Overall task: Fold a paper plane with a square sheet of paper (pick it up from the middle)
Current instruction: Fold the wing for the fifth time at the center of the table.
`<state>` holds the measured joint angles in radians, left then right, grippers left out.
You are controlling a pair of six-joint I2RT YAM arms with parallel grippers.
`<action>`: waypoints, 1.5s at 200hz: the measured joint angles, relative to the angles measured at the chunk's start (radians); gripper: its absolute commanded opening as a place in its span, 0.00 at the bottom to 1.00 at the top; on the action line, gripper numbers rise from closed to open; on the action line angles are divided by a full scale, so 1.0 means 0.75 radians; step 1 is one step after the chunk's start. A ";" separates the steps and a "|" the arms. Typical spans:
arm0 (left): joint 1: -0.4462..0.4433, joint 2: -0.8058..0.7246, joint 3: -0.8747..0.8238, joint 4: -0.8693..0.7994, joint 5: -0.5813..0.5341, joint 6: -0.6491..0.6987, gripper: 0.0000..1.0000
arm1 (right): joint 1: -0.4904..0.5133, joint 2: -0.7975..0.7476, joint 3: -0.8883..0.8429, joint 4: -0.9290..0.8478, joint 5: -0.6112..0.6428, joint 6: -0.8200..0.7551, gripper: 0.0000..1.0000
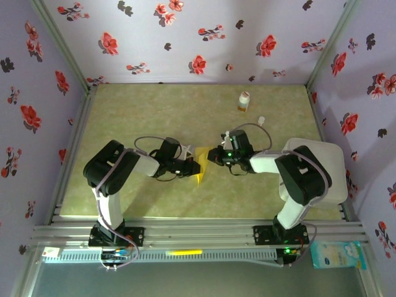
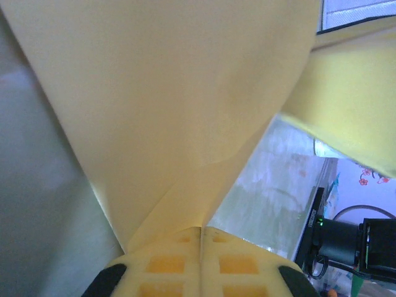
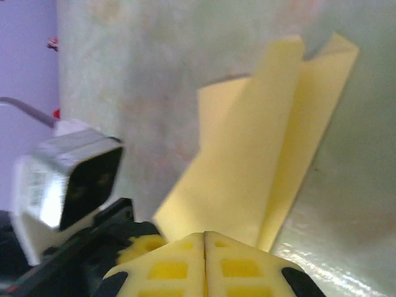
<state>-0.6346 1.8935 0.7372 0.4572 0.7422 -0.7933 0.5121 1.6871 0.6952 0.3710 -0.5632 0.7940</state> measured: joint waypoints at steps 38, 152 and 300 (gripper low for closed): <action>0.001 0.000 0.000 0.000 0.000 -0.009 0.00 | 0.025 -0.040 -0.015 0.011 -0.040 -0.003 0.05; 0.002 0.000 0.000 -0.002 0.000 -0.013 0.00 | 0.074 0.131 0.000 0.029 -0.057 -0.002 0.02; 0.004 -0.009 0.017 -0.059 -0.001 0.006 0.11 | 0.060 0.185 0.041 -0.005 -0.036 0.045 0.01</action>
<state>-0.6319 1.8866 0.7502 0.4129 0.7414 -0.7891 0.5571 1.8256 0.7261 0.3676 -0.5903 0.8280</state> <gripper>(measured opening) 0.080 0.046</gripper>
